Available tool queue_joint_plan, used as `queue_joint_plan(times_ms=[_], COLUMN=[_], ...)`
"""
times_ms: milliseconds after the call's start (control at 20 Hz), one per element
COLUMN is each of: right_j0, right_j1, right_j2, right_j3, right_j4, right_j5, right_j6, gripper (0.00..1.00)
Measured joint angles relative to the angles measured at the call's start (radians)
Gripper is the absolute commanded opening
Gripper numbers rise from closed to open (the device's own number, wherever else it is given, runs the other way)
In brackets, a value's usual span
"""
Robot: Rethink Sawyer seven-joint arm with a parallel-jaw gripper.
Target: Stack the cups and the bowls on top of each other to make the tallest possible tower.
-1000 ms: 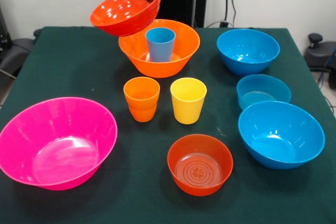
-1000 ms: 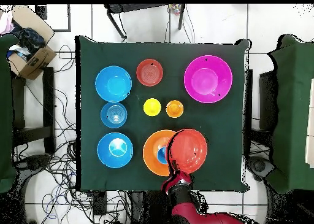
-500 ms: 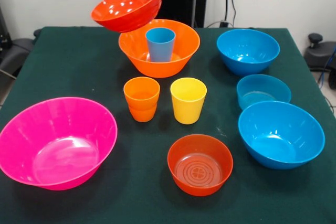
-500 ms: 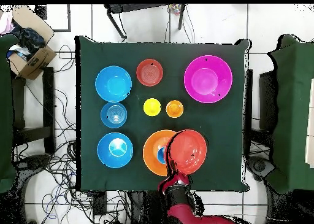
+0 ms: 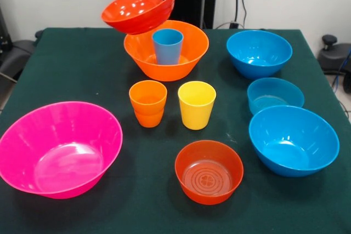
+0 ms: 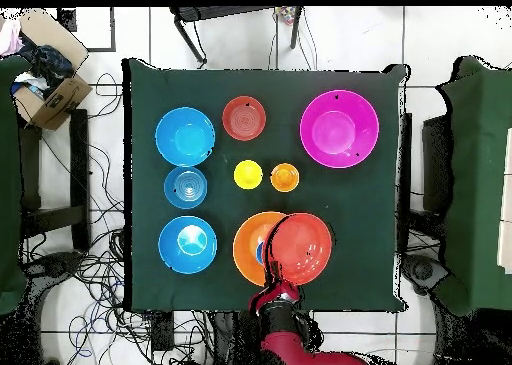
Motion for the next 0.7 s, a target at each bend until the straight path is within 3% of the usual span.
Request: queue_joint_plan(times_ms=[400,700], right_j0=[0.109,0.174], right_j1=[0.070,0.095], right_j2=[-0.061,-0.101], right_j3=[0.000,0.000], right_j4=[0.077,0.114], right_j5=[-0.088,-0.100], right_j6=[0.037,0.061], gripper=[0.00,0.00])
